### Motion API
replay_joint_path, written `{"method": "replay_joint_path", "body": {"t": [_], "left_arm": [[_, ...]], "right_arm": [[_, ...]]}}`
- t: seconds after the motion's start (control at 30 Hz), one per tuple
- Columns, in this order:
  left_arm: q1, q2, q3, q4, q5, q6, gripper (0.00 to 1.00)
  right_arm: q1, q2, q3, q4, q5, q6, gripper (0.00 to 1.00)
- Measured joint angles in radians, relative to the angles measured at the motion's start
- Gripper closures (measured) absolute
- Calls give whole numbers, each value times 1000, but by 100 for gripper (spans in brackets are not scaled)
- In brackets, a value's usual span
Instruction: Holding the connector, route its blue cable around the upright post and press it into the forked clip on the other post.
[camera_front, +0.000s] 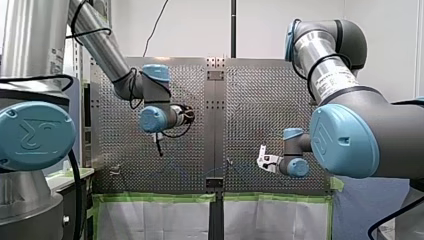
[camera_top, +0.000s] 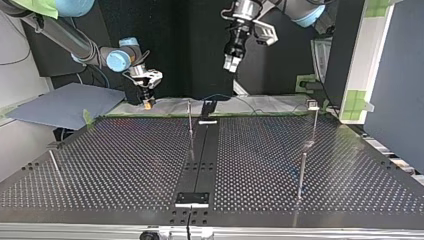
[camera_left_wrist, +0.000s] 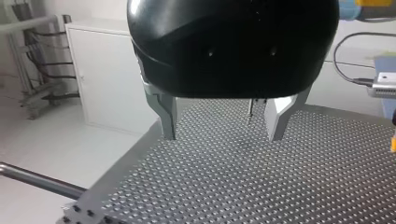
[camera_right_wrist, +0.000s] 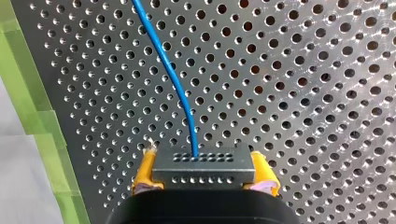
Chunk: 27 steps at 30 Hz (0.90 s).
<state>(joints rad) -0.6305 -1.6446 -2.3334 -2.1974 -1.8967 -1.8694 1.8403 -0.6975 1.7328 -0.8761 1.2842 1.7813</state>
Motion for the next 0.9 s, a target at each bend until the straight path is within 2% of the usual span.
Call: {"method": "replay_joint_path", "body": {"t": [0.2,0.7,0.9], "left_arm": [[16,21,-50,48,0,-14,7],[52,-92,-183,179,33,-11,7],[59,-100,-199,197,34,-8,7]], "right_arm": [[2,1,0,0,0,0,100],[0,0,-1,5,2,-2,100],[-13,-2,-12,21,37,-11,100]]}}
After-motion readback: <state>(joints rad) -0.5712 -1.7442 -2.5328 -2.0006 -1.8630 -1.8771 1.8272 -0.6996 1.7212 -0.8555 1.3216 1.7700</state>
